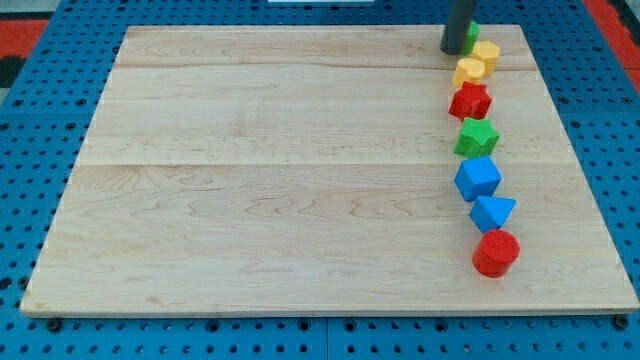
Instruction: Move the green circle right above the yellow hexagon
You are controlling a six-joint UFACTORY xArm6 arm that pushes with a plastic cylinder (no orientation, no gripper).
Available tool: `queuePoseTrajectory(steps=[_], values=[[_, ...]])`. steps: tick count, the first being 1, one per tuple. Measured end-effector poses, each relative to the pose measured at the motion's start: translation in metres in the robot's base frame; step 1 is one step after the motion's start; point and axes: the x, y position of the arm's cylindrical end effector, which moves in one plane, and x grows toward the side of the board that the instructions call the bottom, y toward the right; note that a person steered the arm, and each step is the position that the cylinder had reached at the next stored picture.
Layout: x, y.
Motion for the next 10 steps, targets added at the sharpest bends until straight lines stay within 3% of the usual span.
queuePoseTrajectory(steps=[1,3,4,5,6,7,9,10], values=[[-0.033,-0.02],[-0.037,-0.031],[-0.036,0.005],[-0.037,0.088],[-0.037,0.107],[-0.037,0.17],[0.021,0.114],[0.008,0.113]])
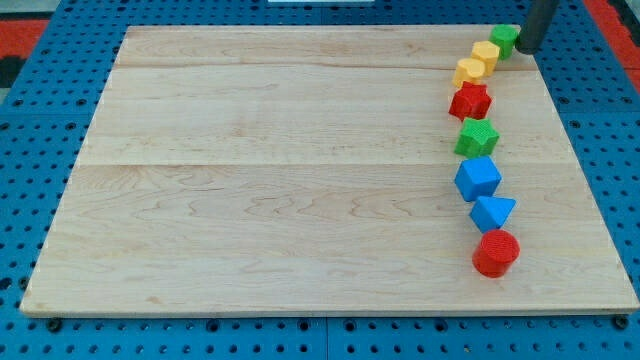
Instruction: Move the green circle right above the yellow hexagon
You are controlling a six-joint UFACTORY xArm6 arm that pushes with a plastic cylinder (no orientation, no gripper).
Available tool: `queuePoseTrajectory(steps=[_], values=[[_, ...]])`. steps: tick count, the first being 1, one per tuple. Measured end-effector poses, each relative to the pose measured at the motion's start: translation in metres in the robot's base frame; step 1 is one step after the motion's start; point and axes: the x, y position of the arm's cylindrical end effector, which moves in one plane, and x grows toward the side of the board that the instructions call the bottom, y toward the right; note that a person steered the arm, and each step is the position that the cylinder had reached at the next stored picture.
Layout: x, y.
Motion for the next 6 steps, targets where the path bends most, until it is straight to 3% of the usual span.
queuePoseTrajectory(steps=[2,3,5,6], values=[[-0.017,-0.014],[-0.017,0.01],[0.028,0.002],[0.017,-0.022]])
